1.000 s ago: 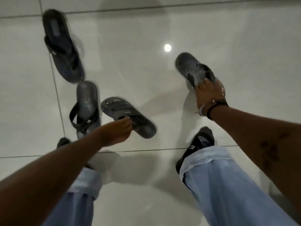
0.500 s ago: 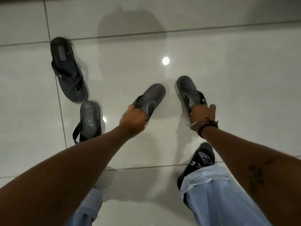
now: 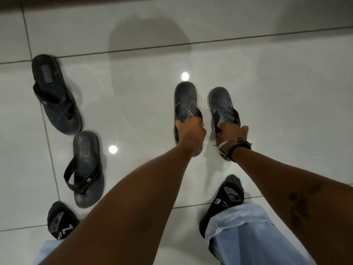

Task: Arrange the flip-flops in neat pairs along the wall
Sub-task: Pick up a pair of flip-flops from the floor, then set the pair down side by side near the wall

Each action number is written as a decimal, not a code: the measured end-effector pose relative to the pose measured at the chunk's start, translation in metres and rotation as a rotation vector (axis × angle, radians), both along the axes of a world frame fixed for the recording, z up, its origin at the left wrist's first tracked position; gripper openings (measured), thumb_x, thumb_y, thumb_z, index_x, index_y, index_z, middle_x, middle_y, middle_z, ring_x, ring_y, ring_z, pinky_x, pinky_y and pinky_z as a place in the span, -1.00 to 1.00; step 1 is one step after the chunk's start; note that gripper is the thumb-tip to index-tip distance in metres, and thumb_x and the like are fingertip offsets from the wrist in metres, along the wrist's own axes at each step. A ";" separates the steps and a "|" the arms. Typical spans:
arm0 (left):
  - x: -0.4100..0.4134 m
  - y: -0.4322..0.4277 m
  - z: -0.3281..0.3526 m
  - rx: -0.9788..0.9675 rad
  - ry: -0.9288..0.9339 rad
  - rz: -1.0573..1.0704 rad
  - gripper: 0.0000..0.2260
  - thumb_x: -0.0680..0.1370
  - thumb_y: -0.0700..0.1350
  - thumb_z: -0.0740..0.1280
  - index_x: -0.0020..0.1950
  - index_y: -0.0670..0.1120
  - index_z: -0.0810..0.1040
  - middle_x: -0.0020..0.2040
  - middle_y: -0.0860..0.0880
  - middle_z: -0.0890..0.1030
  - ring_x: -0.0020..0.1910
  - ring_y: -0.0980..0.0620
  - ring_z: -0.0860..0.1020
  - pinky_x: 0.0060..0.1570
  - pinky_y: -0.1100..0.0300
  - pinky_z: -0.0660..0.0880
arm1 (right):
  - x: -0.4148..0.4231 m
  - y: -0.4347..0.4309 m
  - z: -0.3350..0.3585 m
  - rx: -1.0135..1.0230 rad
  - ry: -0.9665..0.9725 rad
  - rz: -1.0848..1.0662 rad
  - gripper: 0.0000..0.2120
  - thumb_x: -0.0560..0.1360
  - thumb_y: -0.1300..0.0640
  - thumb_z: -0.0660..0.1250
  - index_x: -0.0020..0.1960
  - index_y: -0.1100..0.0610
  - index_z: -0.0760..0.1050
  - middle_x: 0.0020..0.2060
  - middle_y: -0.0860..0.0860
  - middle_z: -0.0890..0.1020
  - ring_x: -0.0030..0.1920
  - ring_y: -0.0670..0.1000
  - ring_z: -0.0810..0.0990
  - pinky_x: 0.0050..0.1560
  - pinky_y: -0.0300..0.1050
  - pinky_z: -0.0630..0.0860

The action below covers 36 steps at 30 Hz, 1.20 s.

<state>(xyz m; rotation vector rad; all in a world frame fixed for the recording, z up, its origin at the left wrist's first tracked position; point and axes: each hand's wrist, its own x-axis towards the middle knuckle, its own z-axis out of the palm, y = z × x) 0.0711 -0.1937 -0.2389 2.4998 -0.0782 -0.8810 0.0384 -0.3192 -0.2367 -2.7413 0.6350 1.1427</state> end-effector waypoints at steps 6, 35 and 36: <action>0.016 0.059 0.053 -0.228 -0.304 0.433 -0.80 0.58 -0.16 0.25 0.09 -0.10 0.65 0.06 -0.08 0.67 0.03 -0.10 0.58 0.06 0.06 0.25 | -0.019 0.065 0.019 0.004 -0.382 0.088 -0.88 0.40 0.12 0.27 -0.12 0.13 0.53 -0.13 0.13 0.57 -0.08 0.26 0.56 -0.02 0.16 0.46; 0.125 0.427 -0.004 0.230 -0.122 -0.079 -0.82 0.52 -0.17 0.29 0.05 -0.07 0.65 0.11 -0.09 0.61 0.20 -0.15 0.46 0.28 -0.12 0.25 | 0.085 0.363 -0.002 0.237 -0.172 0.446 -0.79 0.48 0.03 0.24 0.05 0.08 0.54 0.04 0.04 0.64 0.19 0.18 0.44 0.30 0.13 0.19; 0.121 0.426 -0.003 0.226 -0.115 -0.081 -0.82 0.52 -0.17 0.30 0.05 -0.07 0.65 0.10 -0.08 0.61 0.20 -0.15 0.46 0.29 -0.11 0.24 | 0.100 0.366 -0.004 0.246 -0.161 0.465 -0.80 0.49 0.04 0.24 0.05 0.06 0.54 0.05 0.03 0.64 0.22 0.17 0.42 0.31 0.14 0.17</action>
